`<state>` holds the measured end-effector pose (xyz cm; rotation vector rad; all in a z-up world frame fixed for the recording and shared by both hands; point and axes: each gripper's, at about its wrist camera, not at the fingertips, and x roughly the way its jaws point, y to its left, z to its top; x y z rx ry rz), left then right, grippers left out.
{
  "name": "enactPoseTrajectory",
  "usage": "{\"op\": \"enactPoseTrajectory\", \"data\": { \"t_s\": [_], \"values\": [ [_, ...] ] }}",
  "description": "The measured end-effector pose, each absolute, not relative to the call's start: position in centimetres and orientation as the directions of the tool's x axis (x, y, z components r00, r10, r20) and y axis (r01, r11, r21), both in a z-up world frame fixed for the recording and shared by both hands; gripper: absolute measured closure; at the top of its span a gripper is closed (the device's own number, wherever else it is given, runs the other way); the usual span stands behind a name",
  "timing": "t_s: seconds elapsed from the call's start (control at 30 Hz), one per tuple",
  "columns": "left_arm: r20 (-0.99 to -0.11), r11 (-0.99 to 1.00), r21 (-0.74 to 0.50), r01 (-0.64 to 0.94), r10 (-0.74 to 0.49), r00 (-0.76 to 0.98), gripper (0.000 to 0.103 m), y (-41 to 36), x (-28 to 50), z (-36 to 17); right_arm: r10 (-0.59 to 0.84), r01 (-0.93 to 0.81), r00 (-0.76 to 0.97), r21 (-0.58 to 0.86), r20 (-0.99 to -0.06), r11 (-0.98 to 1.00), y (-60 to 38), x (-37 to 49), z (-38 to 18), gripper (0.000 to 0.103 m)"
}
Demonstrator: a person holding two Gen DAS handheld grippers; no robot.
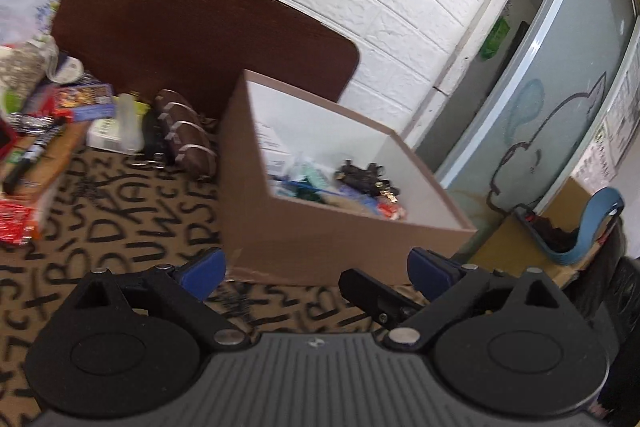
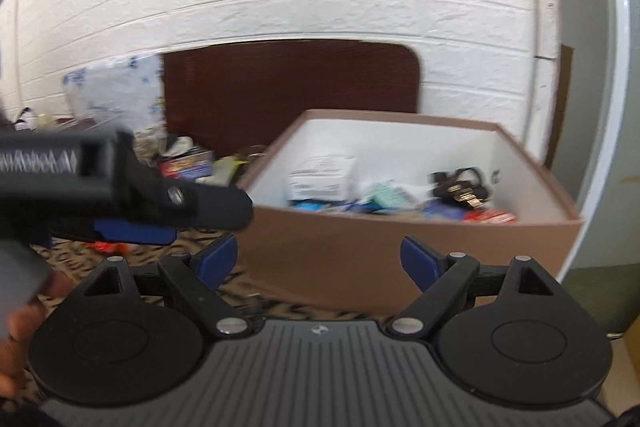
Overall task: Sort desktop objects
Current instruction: 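Move both grippers back over the cluttered table, then grasp the black marker with the left gripper and lift it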
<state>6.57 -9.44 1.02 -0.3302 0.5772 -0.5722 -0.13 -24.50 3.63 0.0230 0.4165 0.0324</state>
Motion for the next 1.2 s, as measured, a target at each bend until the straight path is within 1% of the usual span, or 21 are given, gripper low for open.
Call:
{"op": "enactPoseTrajectory", "data": {
  "t_s": [0.1, 0.27, 0.4, 0.53, 0.6, 0.73, 0.83, 0.87, 1.0, 1.07, 1.17, 1.2],
  "values": [
    [-0.415, 0.828, -0.419, 0.373, -0.540, 0.733, 0.003, -6.9, 5.7, 0.0, 0.073, -0.063, 0.906, 0.036, -0.416, 0.997, -21.9, -0.2, 2.7, 0.016],
    [-0.440, 0.865, -0.444, 0.235, -0.438, 0.784, 0.003, -2.0, 6.0, -1.6, 0.158, -0.144, 0.879, 0.064, -0.450, 0.987, -17.7, 0.7, 0.8, 0.016],
    [-0.420, 0.901, -0.399, 0.172, -0.346, 0.839, 0.003, 1.1, 6.5, -2.3, 0.217, -0.216, 0.857, 0.057, -0.468, 0.975, -14.4, 2.4, -0.6, 0.016],
    [-0.404, 0.910, -0.394, 0.125, -0.294, 0.866, 0.006, 3.7, 8.3, -2.9, 0.287, -0.297, 0.836, 0.056, -0.468, 0.953, -11.5, 4.7, -1.4, 0.017],
    [-0.401, 0.907, -0.406, 0.108, -0.283, 0.871, 0.010, 4.8, 9.6, -3.3, 0.316, -0.327, 0.821, 0.061, -0.475, 0.943, -10.3, 6.3, -1.7, 0.018],
    [-0.400, 0.907, -0.408, 0.103, -0.279, 0.873, 0.011, 6.1, 11.7, -3.6, 0.330, -0.352, 0.800, 0.052, -0.501, 0.934, -8.6, 8.8, -2.4, 0.021],
    [-0.414, 0.917, -0.383, 0.112, -0.278, 0.867, 0.017, 6.4, 13.3, -4.0, 0.342, -0.351, 0.782, 0.084, -0.521, 0.932, -7.8, 10.5, -2.7, 0.023],
    [-0.423, 0.918, -0.380, 0.115, -0.283, 0.861, 0.021, 6.5, 13.9, -4.1, 0.343, -0.351, 0.779, 0.089, -0.525, 0.932, -7.6, 11.1, -2.9, 0.024],
    [-0.457, 0.917, -0.379, 0.120, -0.299, 0.838, 0.034, 6.3, 15.8, -4.8, 0.349, -0.360, 0.763, 0.091, -0.544, 0.929, -6.3, 13.1, -3.4, 0.030],
    [-0.467, 0.920, -0.373, 0.120, -0.298, 0.832, 0.037, 6.3, 16.5, -5.1, 0.350, -0.369, 0.760, 0.079, -0.547, 0.926, -5.6, 13.9, -3.7, 0.032],
    [-0.478, 0.917, -0.383, 0.113, -0.301, 0.825, 0.046, 6.6, 17.5, -5.3, 0.345, -0.374, 0.750, 0.069, -0.564, 0.925, -4.7, 15.3, -4.3, 0.037],
    [-0.485, 0.916, -0.385, 0.113, -0.305, 0.820, 0.051, 6.6, 17.8, -5.4, 0.346, -0.374, 0.747, 0.072, -0.568, 0.925, -4.5, 15.8, -4.5, 0.041]
  ]
}}
